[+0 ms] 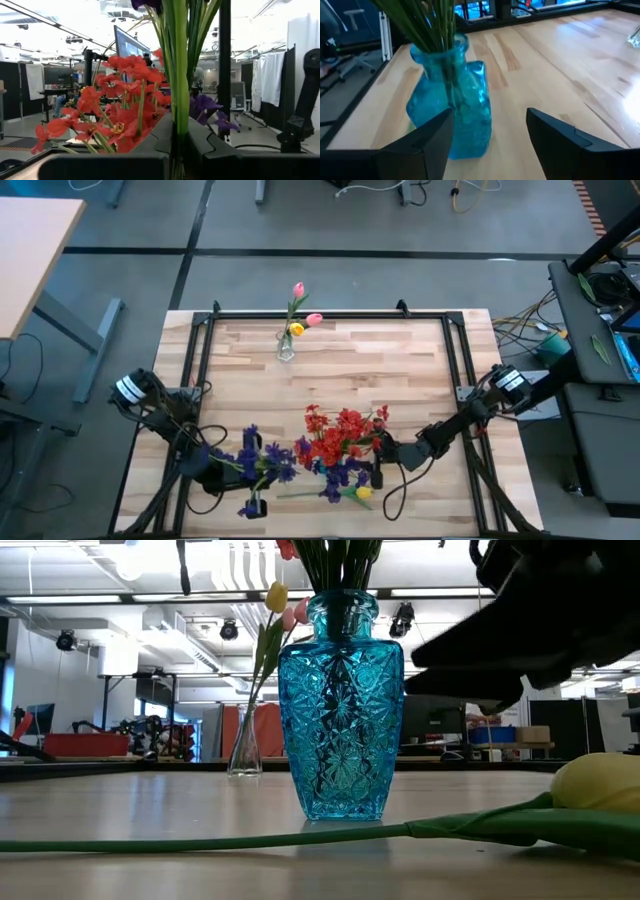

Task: Sort flowers into vase by color
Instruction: Put the violet flowers into the blue vase

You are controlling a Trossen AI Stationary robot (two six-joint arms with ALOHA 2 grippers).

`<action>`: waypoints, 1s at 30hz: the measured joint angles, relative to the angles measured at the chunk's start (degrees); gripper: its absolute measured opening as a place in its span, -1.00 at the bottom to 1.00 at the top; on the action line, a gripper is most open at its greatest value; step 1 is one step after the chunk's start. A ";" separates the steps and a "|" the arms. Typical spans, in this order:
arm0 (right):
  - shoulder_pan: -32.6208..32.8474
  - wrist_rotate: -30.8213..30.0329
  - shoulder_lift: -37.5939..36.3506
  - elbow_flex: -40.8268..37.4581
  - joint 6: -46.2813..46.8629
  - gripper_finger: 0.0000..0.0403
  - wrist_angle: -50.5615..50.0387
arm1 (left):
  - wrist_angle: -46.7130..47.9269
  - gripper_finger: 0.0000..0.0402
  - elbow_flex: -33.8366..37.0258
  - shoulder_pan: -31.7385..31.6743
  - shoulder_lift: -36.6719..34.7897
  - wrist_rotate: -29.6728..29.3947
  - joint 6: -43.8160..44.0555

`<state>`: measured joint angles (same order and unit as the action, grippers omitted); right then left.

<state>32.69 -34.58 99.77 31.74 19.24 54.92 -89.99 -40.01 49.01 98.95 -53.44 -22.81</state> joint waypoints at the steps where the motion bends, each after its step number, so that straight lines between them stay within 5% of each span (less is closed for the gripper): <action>1: 0.00 -0.03 -0.15 0.23 -0.57 0.26 -0.12 | -0.01 -1.00 0.00 -0.29 0.01 0.00 0.46; 13: 0.02 3.38 -0.23 5.56 -7.84 0.61 -0.67 | -0.01 -1.00 -0.17 -2.67 0.14 0.01 2.32; 30: -0.09 -1.34 7.25 11.18 -9.98 0.58 -1.06 | 0.05 -1.00 0.01 -3.08 0.14 0.05 2.62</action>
<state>32.60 -35.92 107.02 42.92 9.26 53.86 -89.94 -40.00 45.93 99.09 -53.39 -20.19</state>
